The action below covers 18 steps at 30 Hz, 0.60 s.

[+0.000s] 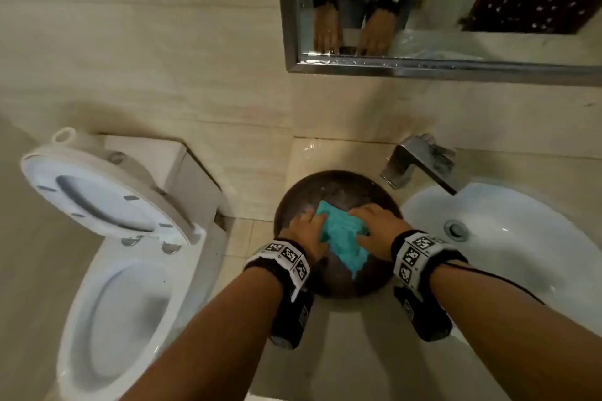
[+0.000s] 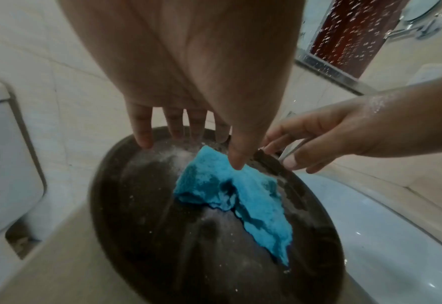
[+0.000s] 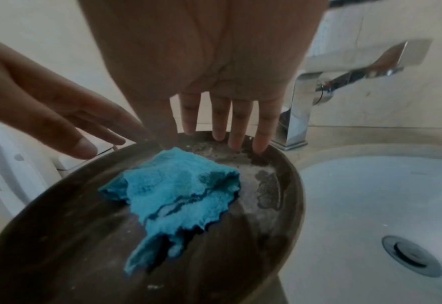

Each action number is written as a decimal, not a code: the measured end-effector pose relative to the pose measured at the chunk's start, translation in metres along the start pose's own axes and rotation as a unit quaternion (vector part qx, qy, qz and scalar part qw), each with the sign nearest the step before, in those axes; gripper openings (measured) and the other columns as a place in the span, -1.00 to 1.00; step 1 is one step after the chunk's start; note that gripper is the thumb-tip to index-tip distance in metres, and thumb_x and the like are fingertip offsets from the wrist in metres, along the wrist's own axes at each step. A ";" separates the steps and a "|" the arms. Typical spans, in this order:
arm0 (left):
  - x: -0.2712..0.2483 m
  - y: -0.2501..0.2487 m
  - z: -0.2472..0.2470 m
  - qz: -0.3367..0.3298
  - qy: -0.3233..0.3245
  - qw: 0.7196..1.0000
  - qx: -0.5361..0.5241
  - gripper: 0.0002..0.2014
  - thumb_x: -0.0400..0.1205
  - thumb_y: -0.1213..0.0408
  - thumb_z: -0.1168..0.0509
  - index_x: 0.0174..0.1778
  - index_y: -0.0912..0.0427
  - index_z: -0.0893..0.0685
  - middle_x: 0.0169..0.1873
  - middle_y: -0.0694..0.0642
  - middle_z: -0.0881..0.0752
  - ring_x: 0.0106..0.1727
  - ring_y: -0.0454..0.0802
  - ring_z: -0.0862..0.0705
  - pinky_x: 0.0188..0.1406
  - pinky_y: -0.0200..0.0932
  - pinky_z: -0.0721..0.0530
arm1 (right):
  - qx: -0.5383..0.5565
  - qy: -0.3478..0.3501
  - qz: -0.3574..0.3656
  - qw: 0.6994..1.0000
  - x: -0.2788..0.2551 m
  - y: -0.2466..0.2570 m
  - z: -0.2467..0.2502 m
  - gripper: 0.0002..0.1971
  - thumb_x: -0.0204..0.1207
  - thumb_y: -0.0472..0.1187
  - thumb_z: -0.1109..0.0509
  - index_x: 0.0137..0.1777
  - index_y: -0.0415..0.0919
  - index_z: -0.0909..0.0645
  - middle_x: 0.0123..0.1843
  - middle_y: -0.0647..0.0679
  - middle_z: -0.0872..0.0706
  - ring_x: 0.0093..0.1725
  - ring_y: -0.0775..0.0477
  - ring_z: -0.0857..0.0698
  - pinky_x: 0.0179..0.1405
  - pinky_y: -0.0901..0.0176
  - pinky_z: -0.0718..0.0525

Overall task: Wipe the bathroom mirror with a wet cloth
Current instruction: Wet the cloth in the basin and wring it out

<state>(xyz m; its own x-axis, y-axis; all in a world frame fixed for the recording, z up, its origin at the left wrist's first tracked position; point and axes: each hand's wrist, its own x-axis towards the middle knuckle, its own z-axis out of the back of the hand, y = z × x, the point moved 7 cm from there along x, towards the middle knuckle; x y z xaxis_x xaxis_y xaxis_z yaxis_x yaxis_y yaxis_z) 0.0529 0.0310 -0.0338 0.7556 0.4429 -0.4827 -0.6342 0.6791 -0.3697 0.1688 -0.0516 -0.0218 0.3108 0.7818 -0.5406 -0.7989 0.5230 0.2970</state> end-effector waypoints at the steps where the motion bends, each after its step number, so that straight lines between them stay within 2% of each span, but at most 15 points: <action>1: 0.005 0.002 -0.003 0.011 0.008 1.000 -0.002 -0.31 0.61 0.07 -0.26 0.64 0.03 -0.13 0.62 0.17 -0.14 0.57 0.23 -0.22 0.53 0.14 -0.29 | 0.005 -0.004 -0.002 1.000 0.005 -0.002 -0.002 -0.41 0.57 -0.07 -0.25 0.58 0.02 -0.18 0.56 -0.11 -0.25 0.43 -0.23 -0.40 0.40 -0.16 -0.43; 5: 0.019 0.010 -0.013 0.054 0.029 0.998 -0.007 -0.35 0.63 0.04 -0.23 0.63 -0.01 -0.14 0.63 0.16 -0.10 0.57 0.24 -0.21 0.53 0.12 -0.28 | 0.011 0.001 -0.017 1.000 0.025 -0.013 -0.018 -0.40 0.56 -0.03 -0.26 0.58 0.02 -0.17 0.56 -0.11 -0.25 0.44 -0.25 -0.37 0.40 -0.12 -0.43; 9: 0.027 0.011 -0.017 0.064 0.021 0.998 -0.012 -0.40 0.65 0.06 -0.22 0.61 -0.01 -0.20 0.63 0.17 -0.10 0.57 0.23 -0.20 0.53 0.11 -0.28 | 0.019 -0.018 -0.021 0.999 0.035 -0.017 -0.020 -0.48 0.54 -0.03 -0.31 0.49 0.04 -0.31 0.44 -0.14 -0.34 0.35 -0.25 -0.43 0.30 -0.09 -0.52; 13: 0.033 0.004 -0.011 0.061 0.010 0.998 -0.003 -0.46 0.67 0.09 -0.18 0.58 0.04 -0.26 0.52 0.18 -0.30 0.47 0.21 -0.34 0.43 0.12 -0.39 | 0.062 -0.021 -0.007 0.998 0.040 -0.020 -0.015 -0.59 0.50 -0.14 -0.36 0.35 0.03 -0.44 0.33 -0.10 -0.44 0.28 -0.17 -0.50 0.28 -0.01 -0.52; 15: 0.032 0.001 -0.008 0.063 0.007 0.998 -0.015 -0.50 0.65 0.13 -0.21 0.54 0.05 -0.32 0.42 0.20 -0.37 0.41 0.21 -0.39 0.38 0.11 -0.44 | 0.078 -0.017 0.003 0.997 0.038 -0.021 -0.013 -0.64 0.49 -0.19 -0.36 0.28 0.00 -0.48 0.25 -0.07 -0.52 0.24 -0.10 -0.55 0.24 0.10 -0.52; 18: 0.028 -0.002 -0.005 0.058 -0.003 0.996 -0.063 -0.64 0.60 0.29 -0.26 0.33 0.10 -0.45 0.28 0.24 -0.44 0.29 0.24 -0.49 0.31 0.07 -0.49 | 0.081 -0.001 0.011 0.997 0.032 -0.018 -0.009 -0.67 0.49 -0.24 -0.37 0.23 -0.02 -0.49 0.04 0.04 -0.53 0.16 -0.05 -0.60 0.15 0.20 -0.53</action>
<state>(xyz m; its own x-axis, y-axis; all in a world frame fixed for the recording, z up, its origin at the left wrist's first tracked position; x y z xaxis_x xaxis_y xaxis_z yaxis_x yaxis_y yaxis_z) 0.0745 0.0399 -0.0505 0.6770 0.5174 -0.5234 -0.7324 0.5440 -0.4095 0.1888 -0.0395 -0.0516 0.2957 0.7943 -0.5307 -0.7117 0.5537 0.4323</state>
